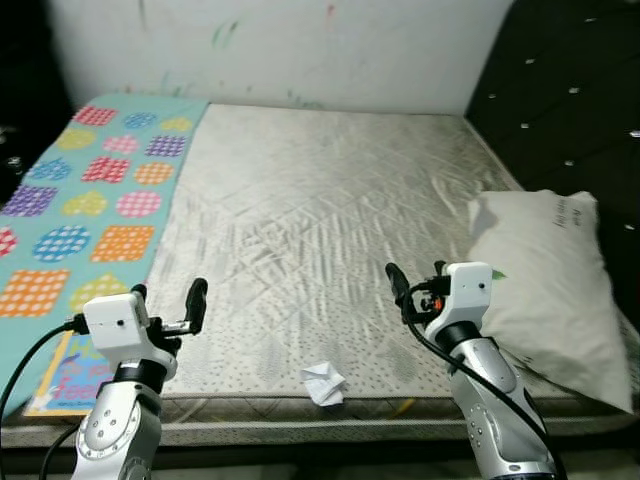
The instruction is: Clean up the room
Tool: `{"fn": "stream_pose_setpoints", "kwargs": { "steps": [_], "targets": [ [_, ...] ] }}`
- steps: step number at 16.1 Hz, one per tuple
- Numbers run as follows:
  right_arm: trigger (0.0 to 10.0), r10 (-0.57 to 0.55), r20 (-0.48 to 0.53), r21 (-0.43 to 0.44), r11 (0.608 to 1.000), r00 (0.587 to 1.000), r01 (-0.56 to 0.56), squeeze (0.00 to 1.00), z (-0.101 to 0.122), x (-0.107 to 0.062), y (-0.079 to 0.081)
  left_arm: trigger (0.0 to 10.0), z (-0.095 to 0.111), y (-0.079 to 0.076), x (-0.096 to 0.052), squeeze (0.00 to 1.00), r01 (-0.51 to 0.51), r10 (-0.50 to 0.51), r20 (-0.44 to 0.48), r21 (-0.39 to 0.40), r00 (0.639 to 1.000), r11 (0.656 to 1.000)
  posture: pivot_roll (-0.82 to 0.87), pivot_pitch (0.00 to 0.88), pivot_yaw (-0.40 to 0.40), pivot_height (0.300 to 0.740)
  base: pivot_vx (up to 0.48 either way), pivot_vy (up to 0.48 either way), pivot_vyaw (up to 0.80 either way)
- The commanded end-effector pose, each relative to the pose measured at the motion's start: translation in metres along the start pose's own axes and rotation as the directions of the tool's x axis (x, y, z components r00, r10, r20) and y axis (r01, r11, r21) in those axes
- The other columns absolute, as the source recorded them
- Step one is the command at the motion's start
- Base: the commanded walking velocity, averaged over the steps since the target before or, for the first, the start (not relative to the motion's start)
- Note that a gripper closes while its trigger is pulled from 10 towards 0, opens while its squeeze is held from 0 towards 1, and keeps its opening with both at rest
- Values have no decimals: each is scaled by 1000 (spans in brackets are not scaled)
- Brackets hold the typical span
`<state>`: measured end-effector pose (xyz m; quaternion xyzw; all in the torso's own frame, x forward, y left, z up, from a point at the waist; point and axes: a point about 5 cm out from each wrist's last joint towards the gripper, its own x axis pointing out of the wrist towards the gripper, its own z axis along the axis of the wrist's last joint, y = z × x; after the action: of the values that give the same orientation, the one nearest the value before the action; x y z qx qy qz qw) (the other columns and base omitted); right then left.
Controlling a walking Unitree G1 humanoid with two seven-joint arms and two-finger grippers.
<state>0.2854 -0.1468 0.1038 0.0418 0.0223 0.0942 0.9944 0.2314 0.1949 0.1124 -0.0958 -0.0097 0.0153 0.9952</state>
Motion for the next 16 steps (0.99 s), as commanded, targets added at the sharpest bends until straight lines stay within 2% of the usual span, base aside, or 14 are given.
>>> {"fn": "stream_pose_setpoints", "kwargs": {
  "steps": [1, 2, 4, 6, 8, 10, 11, 12, 13, 16],
  "targets": [
    [10000, -12, 11, -1, 1000, 1000, 12, 0, 3, 2, -4, 10000, 0, -2, 1, 0, 0, 0, -7, -26, 1000, 1000, 33, 12, -76, 740, 0, 0, 0],
    [10000, -16, 11, -9, 1000, 1000, 16, 0, 3, 3, -5, 10000, 4, -4, 2, 0, 6, -6, 0, -28, 1000, 1000, 42, 6, -85, 740, 0, 0, 0],
    [10000, -3, 11, -8, 1000, 1000, 3, 0, 4, 6, -3, 10000, 3, 5, 3, 0, -37, 36, 14, 29, 999, 999, 53, 0, -94, 740, 0, 0, 0],
    [10000, -3, 12, 1, 1000, 1000, 3, 0, 5, 9, -2, 10000, 1, 10, 4, 0, -73, 72, 11, 44, 997, 996, 57, 0, -95, 740, 0, 0, 0],
    [10000, -18, 8, 77, 997, 1000, 17, 0, 5, 13, 0, 10000, -3, 13, 6, 0, -88, 89, -1, 70, 996, 994, 54, 0, -92, 740, 0, 0, 0],
    [10000, -22, 7, -5, 1000, 1000, 22, 0, 6, 15, 1, 10000, -2, 15, 7, 0, -80, 81, 0, 106, 997, 991, 49, 0, -95, 740, 0, 0, 0],
    [10000, -41, -14, -16, 999, 999, 40, 0, -1, 10, -4, 10000, -2, 20, 3, 0, -77, 77, 2, 128, 997, 989, 51, 0, -98, 740, 0, 0, 0],
    [10000, -56, -39, -27, 998, 998, 55, 0, -9, 4, -11, 10000, -6, 29, -3, 0, -103, 106, -19, 122, 994, 987, 55, 0, -89, 740, 0, 0, 0],
    [10000, -60, -47, -40, 998, 997, 58, 0, -12, 2, -13, 10000, -8, 31, -6, 0, -111, 115, -25, 117, 993, 987, 52, 0, -85, 740, 0, 0, 0],
    [10000, -93, -49, -50, 995, 994, 91, 0, -16, 2, -21, 10000, -20, 26, -10, 0, -135, 140, -42, 111, 989, 985, 43, 0, -82, 740, 0, 0, 0]
  ]
}}
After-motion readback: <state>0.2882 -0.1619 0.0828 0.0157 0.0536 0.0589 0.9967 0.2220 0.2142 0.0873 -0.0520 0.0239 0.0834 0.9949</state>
